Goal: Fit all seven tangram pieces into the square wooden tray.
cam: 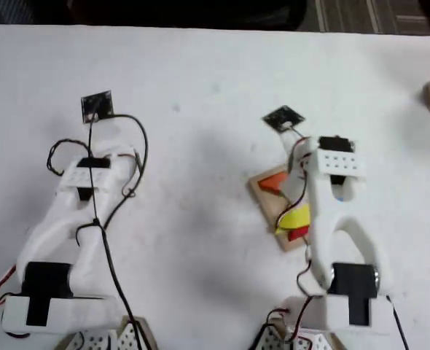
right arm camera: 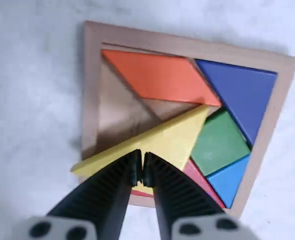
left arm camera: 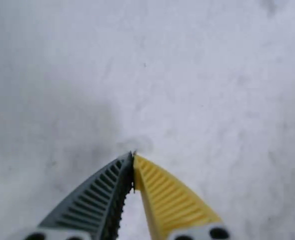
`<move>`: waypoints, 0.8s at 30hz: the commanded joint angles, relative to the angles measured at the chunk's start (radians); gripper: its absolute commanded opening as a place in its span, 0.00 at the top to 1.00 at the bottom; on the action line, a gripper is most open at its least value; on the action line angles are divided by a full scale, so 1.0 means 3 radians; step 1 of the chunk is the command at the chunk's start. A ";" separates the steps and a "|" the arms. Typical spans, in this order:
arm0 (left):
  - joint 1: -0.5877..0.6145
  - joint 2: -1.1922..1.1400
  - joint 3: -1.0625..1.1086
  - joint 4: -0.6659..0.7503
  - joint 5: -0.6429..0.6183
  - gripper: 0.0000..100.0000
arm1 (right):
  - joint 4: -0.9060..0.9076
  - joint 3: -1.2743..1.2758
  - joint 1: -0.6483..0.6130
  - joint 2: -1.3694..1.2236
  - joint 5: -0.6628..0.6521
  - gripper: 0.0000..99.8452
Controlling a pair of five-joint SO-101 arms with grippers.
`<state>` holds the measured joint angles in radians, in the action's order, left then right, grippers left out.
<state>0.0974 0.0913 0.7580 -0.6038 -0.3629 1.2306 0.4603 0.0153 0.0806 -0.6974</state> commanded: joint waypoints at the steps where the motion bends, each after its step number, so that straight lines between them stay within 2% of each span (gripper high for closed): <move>1: -0.0049 0.0161 -0.0026 -0.0015 0.0031 0.98 | 0.0146 0.0005 -0.0238 0.0335 0.0153 0.98; 8: -0.0043 0.0161 -0.0026 -0.0015 0.0031 0.98 | -0.0110 0.0425 -0.0320 0.0187 0.0133 0.98; 11: -0.0049 0.0161 -0.0026 -0.0015 0.0031 0.98 | -0.0084 0.0527 -0.0294 0.0130 -0.0159 0.98; 24: -0.0049 0.0161 -0.0026 -0.0015 0.0031 0.98 | 0.0054 0.0593 0.0294 0.0125 -0.0665 0.98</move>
<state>0.0974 0.0913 0.7580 -0.6038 -0.3629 1.2352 0.6383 0.0614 0.1128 -0.8585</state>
